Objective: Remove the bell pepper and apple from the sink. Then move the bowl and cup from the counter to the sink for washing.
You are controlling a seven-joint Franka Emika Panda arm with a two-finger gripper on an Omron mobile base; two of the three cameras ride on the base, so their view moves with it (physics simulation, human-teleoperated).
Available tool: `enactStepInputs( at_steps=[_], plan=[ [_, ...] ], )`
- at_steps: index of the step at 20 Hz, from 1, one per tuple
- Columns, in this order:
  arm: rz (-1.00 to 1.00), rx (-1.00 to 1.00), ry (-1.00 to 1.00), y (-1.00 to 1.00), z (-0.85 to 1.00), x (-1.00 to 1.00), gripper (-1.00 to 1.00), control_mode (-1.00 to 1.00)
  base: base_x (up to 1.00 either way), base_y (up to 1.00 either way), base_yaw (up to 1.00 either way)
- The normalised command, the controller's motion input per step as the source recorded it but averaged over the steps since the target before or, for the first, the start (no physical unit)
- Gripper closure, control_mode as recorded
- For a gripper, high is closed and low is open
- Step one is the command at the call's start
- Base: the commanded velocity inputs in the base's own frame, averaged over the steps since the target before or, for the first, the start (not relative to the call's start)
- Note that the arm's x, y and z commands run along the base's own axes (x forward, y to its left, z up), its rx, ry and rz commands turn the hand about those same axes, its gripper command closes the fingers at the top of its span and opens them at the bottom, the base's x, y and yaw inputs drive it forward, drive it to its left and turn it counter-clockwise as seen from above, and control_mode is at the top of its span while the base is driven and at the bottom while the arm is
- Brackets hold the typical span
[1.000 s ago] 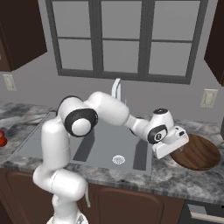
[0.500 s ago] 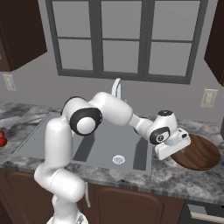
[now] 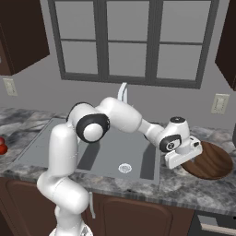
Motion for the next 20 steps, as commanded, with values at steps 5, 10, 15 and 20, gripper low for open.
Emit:
enactStepInputs(
  at_steps=[5, 10, 15, 20],
  plan=[
    [0.0, 0.02, 0.0, 0.0, -0.01, 0.0, 1.0, -1.0, 0.0, 0.0, 0.0],
    [0.0, 0.04, 0.0, 0.0, 0.0, -0.03, 1.0, -1.0, 0.0, 0.0, 0.0],
    [0.0, 0.04, 0.0, 0.11, 0.04, -0.16, 1.0, -1.0, 0.0, 0.0, 0.0],
    [0.0, 0.02, -0.03, 0.17, 0.18, -0.18, 1.0, -1.0, 0.0, 0.0, 0.0]
  ],
)
